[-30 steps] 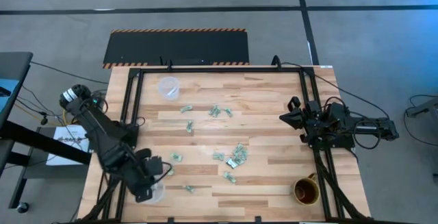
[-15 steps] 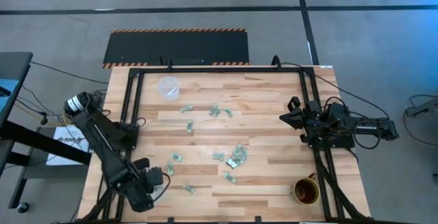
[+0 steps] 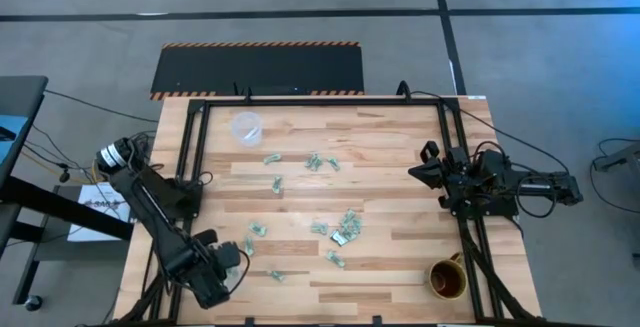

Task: Pick and place Stevia / Truvia into bins
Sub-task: Put the stevia packet into the bottom transparent container

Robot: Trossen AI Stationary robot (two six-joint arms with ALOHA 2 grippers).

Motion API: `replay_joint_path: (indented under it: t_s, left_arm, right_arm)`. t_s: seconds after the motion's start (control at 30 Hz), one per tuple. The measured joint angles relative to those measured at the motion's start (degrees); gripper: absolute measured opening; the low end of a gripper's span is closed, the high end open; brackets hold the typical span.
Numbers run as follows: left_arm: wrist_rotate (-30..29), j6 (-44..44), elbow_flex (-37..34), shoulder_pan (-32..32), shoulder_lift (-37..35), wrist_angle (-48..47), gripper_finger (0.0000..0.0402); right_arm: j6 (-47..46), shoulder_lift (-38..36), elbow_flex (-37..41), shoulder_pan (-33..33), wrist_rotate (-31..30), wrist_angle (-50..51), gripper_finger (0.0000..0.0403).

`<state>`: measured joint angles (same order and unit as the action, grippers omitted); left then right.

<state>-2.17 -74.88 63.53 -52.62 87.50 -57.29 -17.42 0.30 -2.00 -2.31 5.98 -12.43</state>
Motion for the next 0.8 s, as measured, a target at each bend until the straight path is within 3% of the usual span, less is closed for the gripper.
replay_joint_path:
  t_s: [0.3, 0.63, 0.73, 0.8]
  left_arm:
    - [-0.8, 3.3, 0.1, 0.6, -1.0, 0.1, 0.0095]
    - [-16.1, 16.2, 2.9, 3.2, -7.7, 1.8, 0.0129]
    - [-24.4, 23.6, 2.9, 4.5, -8.2, 1.8, 0.0135]
    - [-26.5, 31.7, 2.9, 5.9, -8.0, 2.5, 0.0138]
  right_arm:
    - [0.0, 0.0, 0.0, 0.0, 0.0, 0.0, 0.0000]
    - [-0.1, 0.0, 0.0, 0.0, 0.0, 0.0, 0.0000]
    - [-0.1, 0.0, 0.0, 0.0, 0.0, 0.0, 0.0000]
    - [-0.1, 0.0, 0.0, 0.0, 0.0, 0.0, 0.0000]
